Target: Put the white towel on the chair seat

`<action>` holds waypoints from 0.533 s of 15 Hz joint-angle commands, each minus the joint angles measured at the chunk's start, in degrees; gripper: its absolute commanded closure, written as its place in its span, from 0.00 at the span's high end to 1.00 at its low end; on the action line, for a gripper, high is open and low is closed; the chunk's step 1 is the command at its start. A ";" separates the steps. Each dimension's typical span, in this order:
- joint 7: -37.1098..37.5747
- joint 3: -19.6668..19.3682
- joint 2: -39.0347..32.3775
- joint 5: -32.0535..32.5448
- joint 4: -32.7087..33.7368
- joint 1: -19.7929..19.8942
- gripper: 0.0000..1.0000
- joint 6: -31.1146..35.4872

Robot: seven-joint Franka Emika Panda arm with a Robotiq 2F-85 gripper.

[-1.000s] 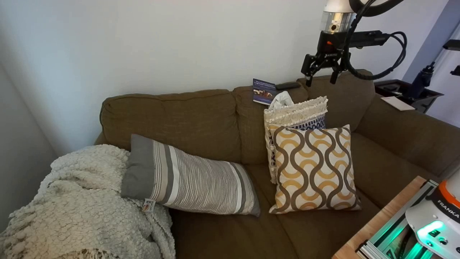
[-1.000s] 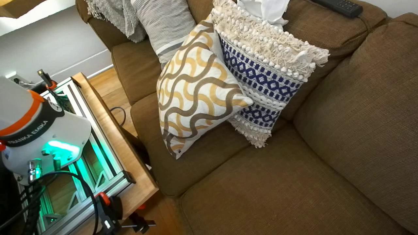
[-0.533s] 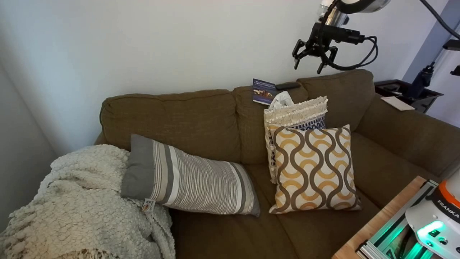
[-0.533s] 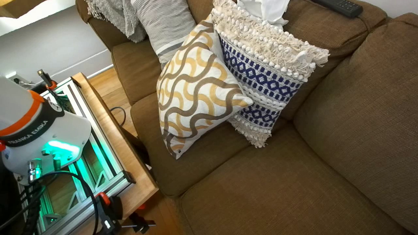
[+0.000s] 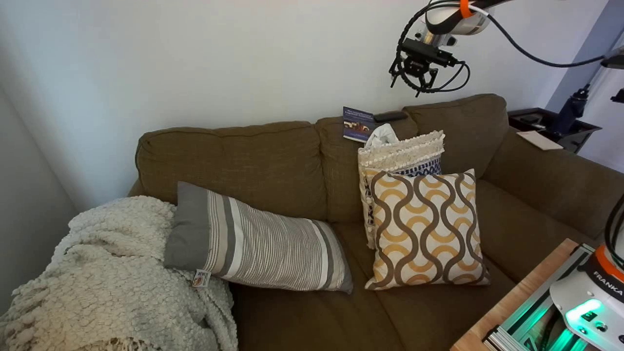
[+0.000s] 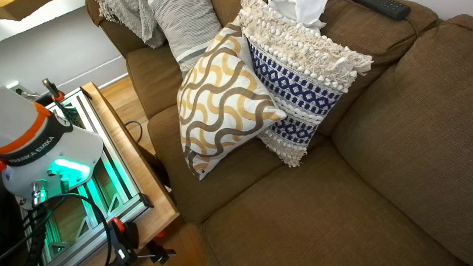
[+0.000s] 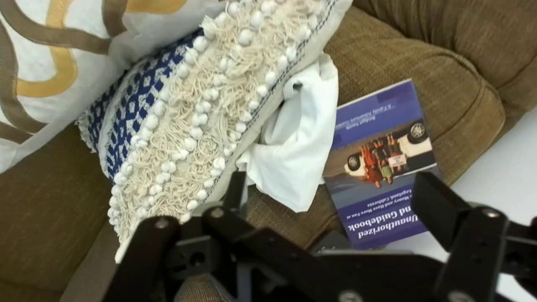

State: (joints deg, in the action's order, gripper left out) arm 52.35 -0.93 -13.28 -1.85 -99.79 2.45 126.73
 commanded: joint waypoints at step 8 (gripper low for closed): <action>0.02 -3.59 -6.54 -2.07 4.31 -0.54 1.00 6.95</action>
State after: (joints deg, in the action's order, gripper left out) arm 52.94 -3.31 -17.76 -2.41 -95.22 1.66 129.91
